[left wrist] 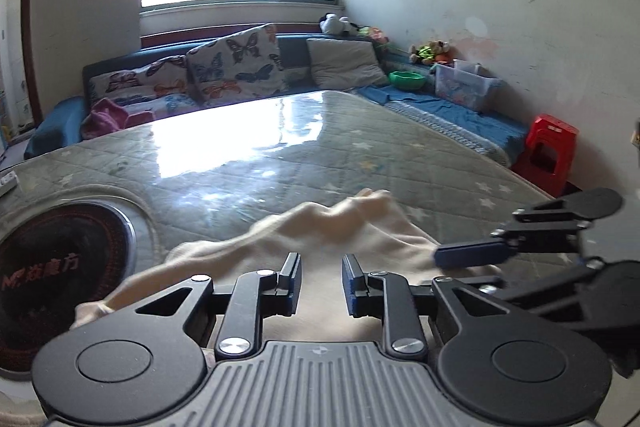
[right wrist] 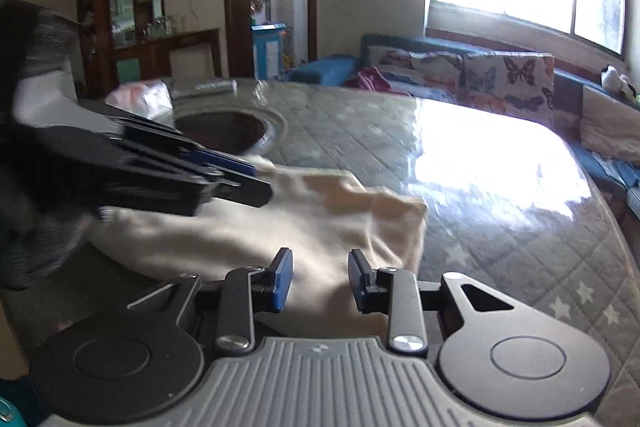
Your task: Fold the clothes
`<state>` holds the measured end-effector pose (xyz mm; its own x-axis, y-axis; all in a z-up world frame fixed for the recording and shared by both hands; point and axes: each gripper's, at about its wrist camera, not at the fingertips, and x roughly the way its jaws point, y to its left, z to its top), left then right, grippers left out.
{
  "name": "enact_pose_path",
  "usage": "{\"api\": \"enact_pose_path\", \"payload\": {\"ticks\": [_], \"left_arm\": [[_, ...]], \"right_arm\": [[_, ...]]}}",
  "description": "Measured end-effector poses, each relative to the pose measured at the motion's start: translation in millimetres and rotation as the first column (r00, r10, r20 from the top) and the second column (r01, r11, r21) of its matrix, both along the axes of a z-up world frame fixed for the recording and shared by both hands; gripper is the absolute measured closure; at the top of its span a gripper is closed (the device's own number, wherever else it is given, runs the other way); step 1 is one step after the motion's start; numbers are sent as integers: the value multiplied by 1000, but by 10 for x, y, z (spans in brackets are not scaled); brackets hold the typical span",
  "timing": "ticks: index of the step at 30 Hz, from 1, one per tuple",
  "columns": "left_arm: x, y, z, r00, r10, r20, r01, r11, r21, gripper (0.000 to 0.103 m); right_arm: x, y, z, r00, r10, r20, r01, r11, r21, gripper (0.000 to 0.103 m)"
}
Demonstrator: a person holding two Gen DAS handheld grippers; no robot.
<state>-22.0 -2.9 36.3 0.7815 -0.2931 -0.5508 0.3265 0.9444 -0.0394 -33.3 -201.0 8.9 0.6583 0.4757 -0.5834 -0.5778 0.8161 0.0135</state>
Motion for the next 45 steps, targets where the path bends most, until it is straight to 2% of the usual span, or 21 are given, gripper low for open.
{"api": "enact_pose_path", "payload": {"ticks": [6, 12, 16, 25, 30, 33, 39, 45], "left_arm": [[-132, -165, -112, 1000, -26, 10, 26, 999, 32, 81], [-186, -252, -188, 998, -49, 26, 47, 998, 48, 81], [-213, -288, -219, 997, -54, 50, 50, 996, 75, 81], [-365, -145, -151, 998, 22, 62, -23, 1000, 5, 81], [-390, -139, -229, 999, 16, 45, -16, 1000, 5, 81], [-399, -72, -181, 999, 19, 37, -19, 1000, -22, 80], [-538, 257, -110, 992, 120, 40, -117, 991, -60, 79], [-731, 675, -207, 971, 236, -27, -237, 968, -82, 80]], "right_arm": [[-28, -97, 2, 999, -34, 4, 34, 999, 26, 74], [11, -211, -41, 997, -74, -16, 74, 997, 13, 74], [4, -224, 18, 997, -80, 6, 80, 996, 36, 74], [-43, -86, 112, 999, -26, 47, 24, 999, 40, 74], [-49, 33, 37, 999, 13, 31, -13, 1000, 16, 73], [-48, 34, 14, 1000, 4, 22, -4, 1000, 7, 73], [-58, 0, 26, 1000, 2, 21, -2, 1000, 0, 72], [-48, -15, -20, 1000, -6, 9, 6, 1000, 3, 72]]}}
